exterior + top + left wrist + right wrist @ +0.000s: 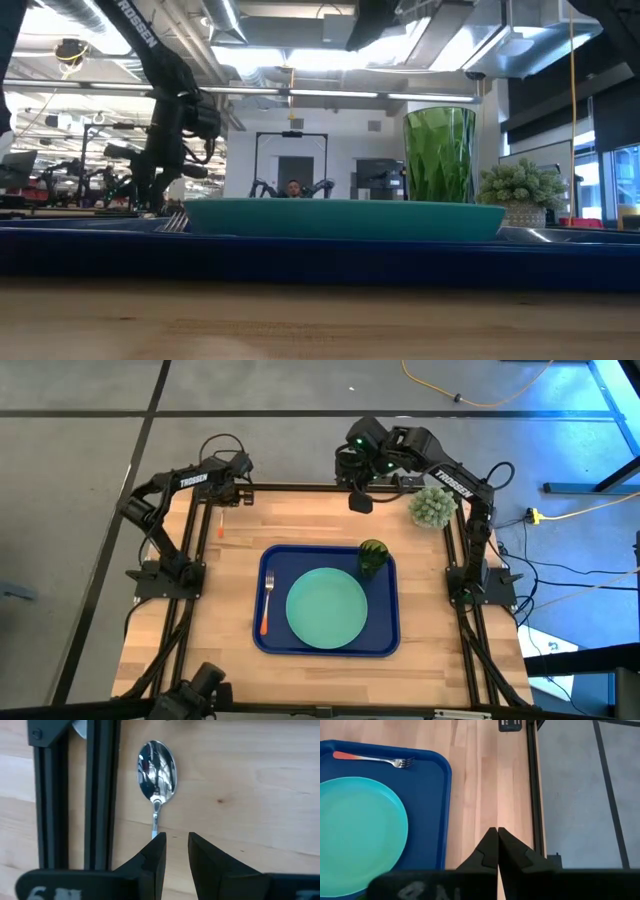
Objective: Pick and place plate/cup/fork/spoon on tray
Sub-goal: Put the orange spoon on the blue tray
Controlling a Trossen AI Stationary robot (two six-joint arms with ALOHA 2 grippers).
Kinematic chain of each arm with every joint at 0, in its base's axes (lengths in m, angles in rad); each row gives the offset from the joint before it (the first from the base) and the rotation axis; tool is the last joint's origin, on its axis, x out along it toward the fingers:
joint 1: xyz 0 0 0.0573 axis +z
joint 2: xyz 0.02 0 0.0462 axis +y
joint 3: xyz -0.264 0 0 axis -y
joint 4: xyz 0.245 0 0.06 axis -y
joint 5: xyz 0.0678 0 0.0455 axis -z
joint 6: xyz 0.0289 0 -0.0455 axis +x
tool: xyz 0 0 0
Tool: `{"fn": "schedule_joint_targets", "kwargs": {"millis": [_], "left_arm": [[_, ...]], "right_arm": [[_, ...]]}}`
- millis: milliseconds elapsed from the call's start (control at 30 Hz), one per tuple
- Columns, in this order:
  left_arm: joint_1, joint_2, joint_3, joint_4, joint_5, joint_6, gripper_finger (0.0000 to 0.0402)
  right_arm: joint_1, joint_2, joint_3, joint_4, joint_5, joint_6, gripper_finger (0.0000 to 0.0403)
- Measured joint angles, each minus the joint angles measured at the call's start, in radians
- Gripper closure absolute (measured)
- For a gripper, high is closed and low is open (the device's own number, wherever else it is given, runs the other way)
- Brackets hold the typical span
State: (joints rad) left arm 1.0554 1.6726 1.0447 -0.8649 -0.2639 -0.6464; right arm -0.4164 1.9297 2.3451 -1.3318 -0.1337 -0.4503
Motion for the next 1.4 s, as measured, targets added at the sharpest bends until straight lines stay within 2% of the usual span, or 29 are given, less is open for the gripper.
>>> {"fn": "schedule_joint_targets", "kwargs": {"millis": [267, 400, 467, 733, 1167, 1300, 1400], "left_arm": [[-0.004, 0.000, 0.000, 0.029, -0.044, 0.006, 0.0328], [-0.004, 0.000, 0.000, 0.069, -0.075, 0.171, 0.0328], [-0.004, 0.000, 0.000, 0.076, -0.075, 0.205, 0.0328], [0.008, 0.000, 0.000, 0.122, -0.111, 0.152, 0.0328], [-0.006, 0.000, 0.000, 0.035, -0.069, 0.164, 0.0328], [-0.010, 0.000, 0.000, 0.024, -0.069, 0.264, 0.0328], [-0.024, 0.000, 0.000, -0.017, -0.071, 0.212, 0.0328]], "right_arm": [[-0.017, 0.000, 0.000, 0.016, 0.000, 0.000, 0.0400], [-0.019, 0.000, 0.000, 0.034, 0.001, 0.000, 0.0400], [-0.019, 0.000, 0.000, 0.043, 0.001, 0.000, 0.0400], [-0.019, 0.000, 0.000, 0.051, 0.001, 0.000, 0.0400], [-0.019, 0.000, 0.000, 0.049, 0.001, -0.004, 0.0400], [-0.019, 0.000, 0.000, 0.049, 0.001, -0.023, 0.0400], [-0.019, 0.000, 0.000, 0.048, 0.001, -0.032, 0.0400]]}}
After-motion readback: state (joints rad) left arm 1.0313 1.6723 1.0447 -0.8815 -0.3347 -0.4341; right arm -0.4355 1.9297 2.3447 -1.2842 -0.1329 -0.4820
